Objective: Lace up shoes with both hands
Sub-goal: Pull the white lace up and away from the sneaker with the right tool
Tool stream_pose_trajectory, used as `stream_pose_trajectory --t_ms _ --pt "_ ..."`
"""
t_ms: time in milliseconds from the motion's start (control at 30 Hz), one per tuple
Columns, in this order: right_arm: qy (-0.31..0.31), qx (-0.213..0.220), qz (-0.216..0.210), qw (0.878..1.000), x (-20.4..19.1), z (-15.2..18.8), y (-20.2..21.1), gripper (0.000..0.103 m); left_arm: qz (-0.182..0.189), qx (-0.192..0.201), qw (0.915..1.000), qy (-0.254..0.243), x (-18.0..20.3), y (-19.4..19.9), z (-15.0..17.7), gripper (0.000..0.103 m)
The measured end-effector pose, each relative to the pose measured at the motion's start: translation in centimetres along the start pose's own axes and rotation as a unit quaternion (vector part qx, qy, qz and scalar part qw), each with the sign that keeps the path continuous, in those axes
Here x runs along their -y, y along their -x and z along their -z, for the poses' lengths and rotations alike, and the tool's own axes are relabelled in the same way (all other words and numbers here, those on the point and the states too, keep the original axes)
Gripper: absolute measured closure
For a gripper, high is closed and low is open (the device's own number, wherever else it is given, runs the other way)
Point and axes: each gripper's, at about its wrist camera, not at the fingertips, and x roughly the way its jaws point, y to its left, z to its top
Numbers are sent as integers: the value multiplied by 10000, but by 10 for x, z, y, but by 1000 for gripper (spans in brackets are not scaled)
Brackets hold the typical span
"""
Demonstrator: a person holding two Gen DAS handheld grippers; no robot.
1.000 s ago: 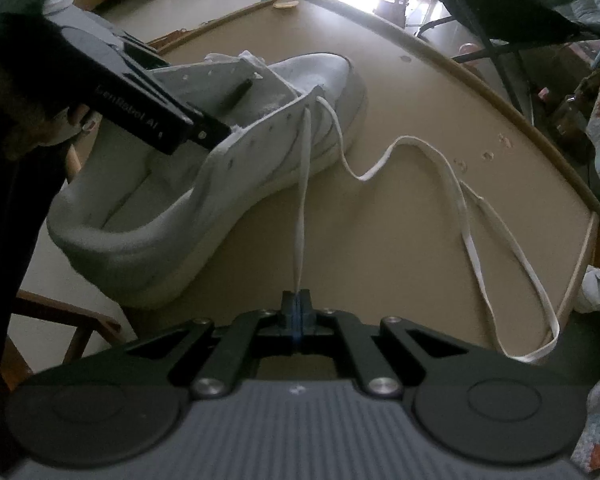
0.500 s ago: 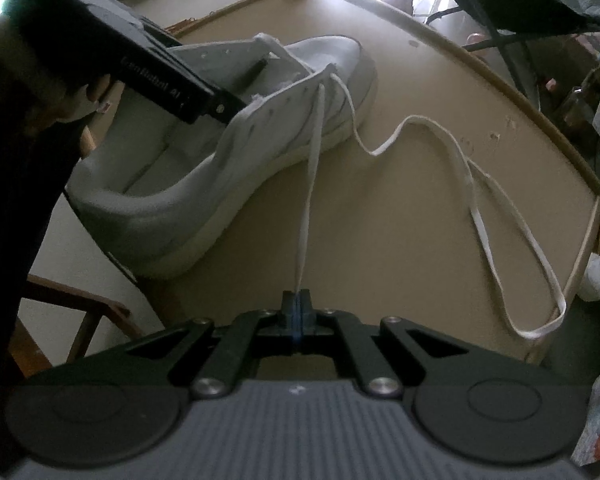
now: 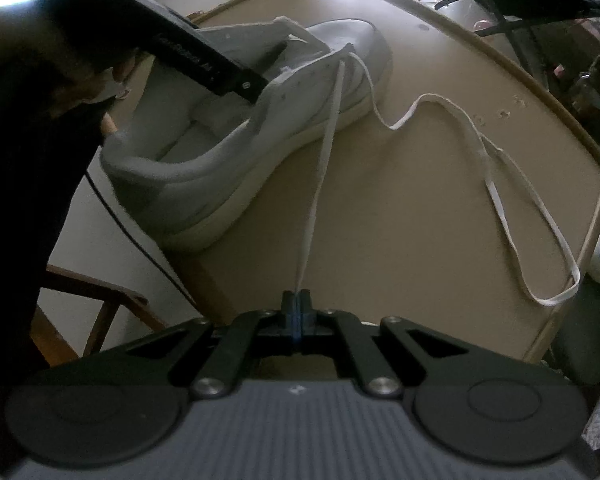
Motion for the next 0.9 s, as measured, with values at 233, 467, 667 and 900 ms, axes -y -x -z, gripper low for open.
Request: stream_pose_trajectory --t_ms 233,467,667,900 --pt "3 -46 -40 10000 -2 6 2 103 -4 -3 10000 1 0 0 -1 25" --pt "-108 -10 -55 9999 -1 15 6 103 -5 -5 10000 -3 0 0 -1 25" --pt "-129 -14 -98 9999 -1 18 9 103 -10 -8 10000 0 -1 -1 -1 25" --pt "-179 1 -101 9998 -3 26 13 103 -16 -10 10000 2 0 -1 -1 25"
